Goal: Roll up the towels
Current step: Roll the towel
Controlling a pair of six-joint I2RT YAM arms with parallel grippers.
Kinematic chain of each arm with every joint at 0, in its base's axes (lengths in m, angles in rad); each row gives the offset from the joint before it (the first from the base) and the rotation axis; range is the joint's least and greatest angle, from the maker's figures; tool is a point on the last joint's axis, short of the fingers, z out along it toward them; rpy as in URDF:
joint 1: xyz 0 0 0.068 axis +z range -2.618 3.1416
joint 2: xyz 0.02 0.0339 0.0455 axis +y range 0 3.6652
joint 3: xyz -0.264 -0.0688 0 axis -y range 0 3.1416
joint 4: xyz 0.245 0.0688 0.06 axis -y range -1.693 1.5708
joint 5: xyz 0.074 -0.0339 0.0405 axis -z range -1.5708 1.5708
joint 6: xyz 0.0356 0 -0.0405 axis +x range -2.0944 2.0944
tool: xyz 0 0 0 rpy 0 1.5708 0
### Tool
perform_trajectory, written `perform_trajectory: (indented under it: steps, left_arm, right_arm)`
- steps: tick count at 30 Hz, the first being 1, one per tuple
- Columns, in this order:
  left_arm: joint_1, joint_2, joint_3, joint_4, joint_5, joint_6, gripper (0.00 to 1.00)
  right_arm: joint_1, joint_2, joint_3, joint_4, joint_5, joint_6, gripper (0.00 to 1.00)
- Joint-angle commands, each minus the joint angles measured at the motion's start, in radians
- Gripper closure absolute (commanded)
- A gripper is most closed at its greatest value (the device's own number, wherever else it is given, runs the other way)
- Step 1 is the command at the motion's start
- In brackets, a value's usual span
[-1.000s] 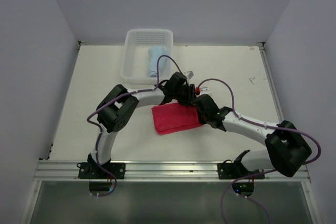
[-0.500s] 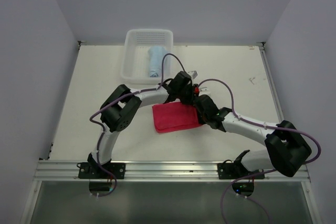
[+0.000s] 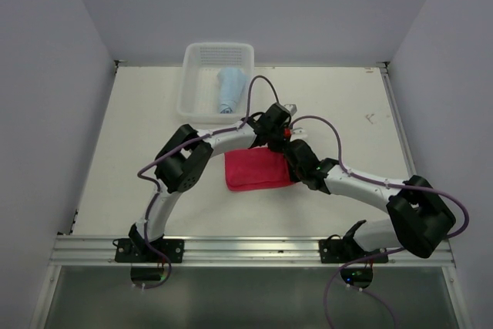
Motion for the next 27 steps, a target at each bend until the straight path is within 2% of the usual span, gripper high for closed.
perform_trajectory:
  steps: [1,5,10,12,15,16,22,27]
  left_arm:
    - [-0.006,0.05,0.016,-0.074,-0.072,0.046,0.88]
    - [-0.005,0.042,-0.001,-0.06,-0.072,0.041,1.0]
    - [-0.002,0.016,-0.038,-0.011,-0.063,-0.003,1.0]
    - [0.006,-0.014,-0.081,0.047,-0.053,-0.035,1.0]
    - [0.028,-0.069,-0.185,0.203,-0.003,-0.093,1.0]
    - [0.035,-0.08,-0.208,0.301,0.012,-0.107,1.0]
    - [0.077,-0.14,-0.308,0.492,0.062,-0.167,1.0]
    - [0.094,-0.15,-0.355,0.565,0.095,-0.184,1.0]
  right_arm:
    - [0.011,-0.003,0.016,0.033,0.022,-0.021,1.0]
    - [0.012,-0.018,-0.009,0.047,0.041,-0.012,1.0]
    - [0.029,-0.066,-0.048,0.07,0.085,-0.015,1.0]
    - [0.041,-0.086,-0.056,0.068,0.114,-0.022,1.0]
    - [0.058,-0.092,-0.059,0.064,0.148,-0.033,1.0]
    - [0.064,-0.09,-0.055,0.054,0.154,-0.036,1.0]
    - [0.136,-0.054,-0.024,0.025,0.248,-0.061,1.0]
    - [0.195,0.018,0.036,-0.032,0.325,-0.048,1.0]
